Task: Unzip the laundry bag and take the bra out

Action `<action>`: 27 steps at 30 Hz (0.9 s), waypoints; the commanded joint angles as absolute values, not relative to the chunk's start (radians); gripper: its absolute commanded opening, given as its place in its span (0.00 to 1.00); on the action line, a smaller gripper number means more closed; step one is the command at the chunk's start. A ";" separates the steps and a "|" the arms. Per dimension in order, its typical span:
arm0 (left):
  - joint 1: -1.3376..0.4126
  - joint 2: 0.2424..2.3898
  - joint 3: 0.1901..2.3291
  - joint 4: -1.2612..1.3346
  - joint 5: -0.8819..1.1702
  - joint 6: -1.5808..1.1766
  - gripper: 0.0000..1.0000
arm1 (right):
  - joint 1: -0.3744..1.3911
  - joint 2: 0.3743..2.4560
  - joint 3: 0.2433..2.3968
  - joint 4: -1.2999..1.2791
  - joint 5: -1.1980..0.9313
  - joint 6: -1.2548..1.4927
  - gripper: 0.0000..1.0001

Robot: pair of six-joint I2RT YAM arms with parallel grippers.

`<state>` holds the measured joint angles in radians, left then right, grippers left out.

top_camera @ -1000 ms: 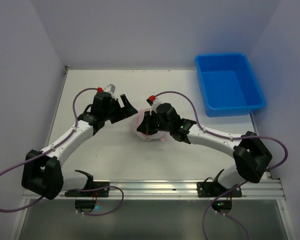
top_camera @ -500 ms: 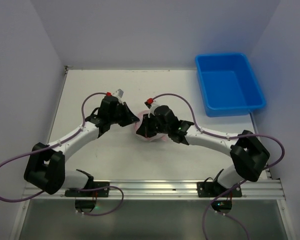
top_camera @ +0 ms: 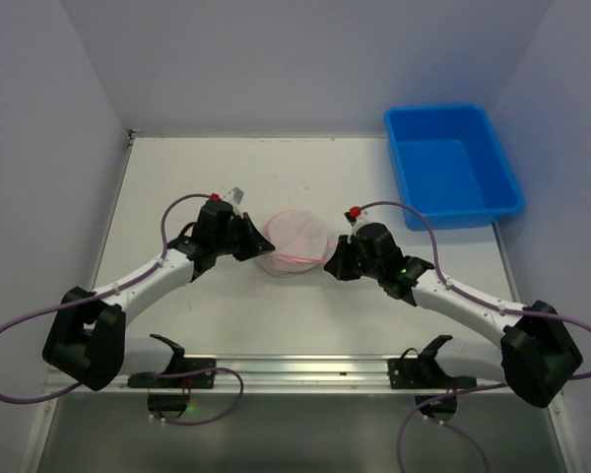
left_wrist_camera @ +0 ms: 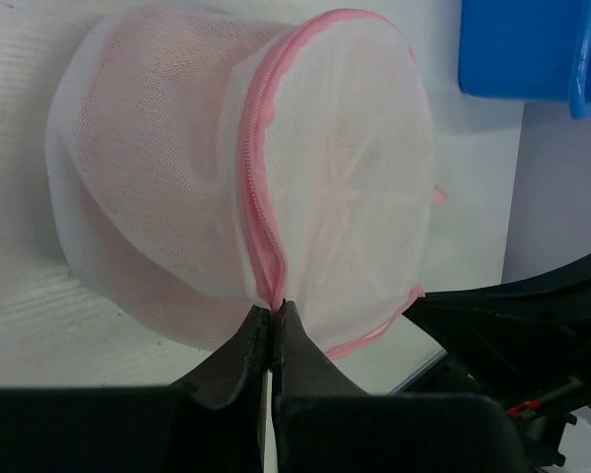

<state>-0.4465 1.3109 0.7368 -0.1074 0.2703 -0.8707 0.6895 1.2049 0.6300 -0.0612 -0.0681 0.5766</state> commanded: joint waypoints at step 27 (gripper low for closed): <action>-0.382 1.074 0.598 -0.131 0.171 -0.791 0.57 | 0.815 1.307 1.016 -0.325 0.118 0.518 0.80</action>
